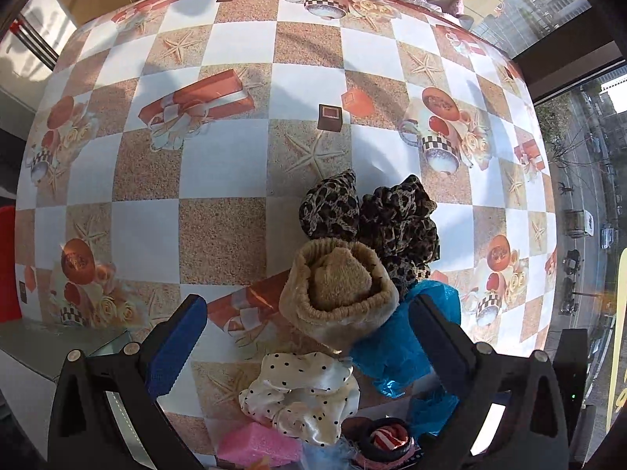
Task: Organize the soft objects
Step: 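Grasp the beige knit hat with the left gripper while the right grasps a blue bag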
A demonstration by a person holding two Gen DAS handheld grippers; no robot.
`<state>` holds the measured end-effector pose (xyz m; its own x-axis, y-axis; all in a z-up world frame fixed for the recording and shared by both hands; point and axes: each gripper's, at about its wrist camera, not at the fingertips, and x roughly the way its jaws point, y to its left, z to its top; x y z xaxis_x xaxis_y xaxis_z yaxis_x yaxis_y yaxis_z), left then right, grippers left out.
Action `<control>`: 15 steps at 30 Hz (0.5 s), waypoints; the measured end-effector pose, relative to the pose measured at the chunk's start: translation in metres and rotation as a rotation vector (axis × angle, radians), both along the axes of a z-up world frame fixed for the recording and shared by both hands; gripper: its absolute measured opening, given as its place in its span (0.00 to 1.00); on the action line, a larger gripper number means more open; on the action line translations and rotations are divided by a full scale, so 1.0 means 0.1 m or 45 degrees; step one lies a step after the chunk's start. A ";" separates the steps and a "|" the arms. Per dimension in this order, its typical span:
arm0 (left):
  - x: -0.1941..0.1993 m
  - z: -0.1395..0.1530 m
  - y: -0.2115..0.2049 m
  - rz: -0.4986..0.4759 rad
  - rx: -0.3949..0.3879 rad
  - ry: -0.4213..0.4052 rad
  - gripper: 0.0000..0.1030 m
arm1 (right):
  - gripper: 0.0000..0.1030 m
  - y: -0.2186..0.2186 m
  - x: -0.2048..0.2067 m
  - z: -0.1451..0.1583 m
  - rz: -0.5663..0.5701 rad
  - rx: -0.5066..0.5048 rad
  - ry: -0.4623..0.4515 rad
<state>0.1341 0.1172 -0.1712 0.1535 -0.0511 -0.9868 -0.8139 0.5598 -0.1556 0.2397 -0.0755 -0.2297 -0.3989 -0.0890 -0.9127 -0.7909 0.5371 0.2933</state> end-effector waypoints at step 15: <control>-0.11 0.00 0.01 -0.012 0.025 0.029 0.25 | 0.44 -0.12 -0.09 0.16 0.048 0.127 -0.147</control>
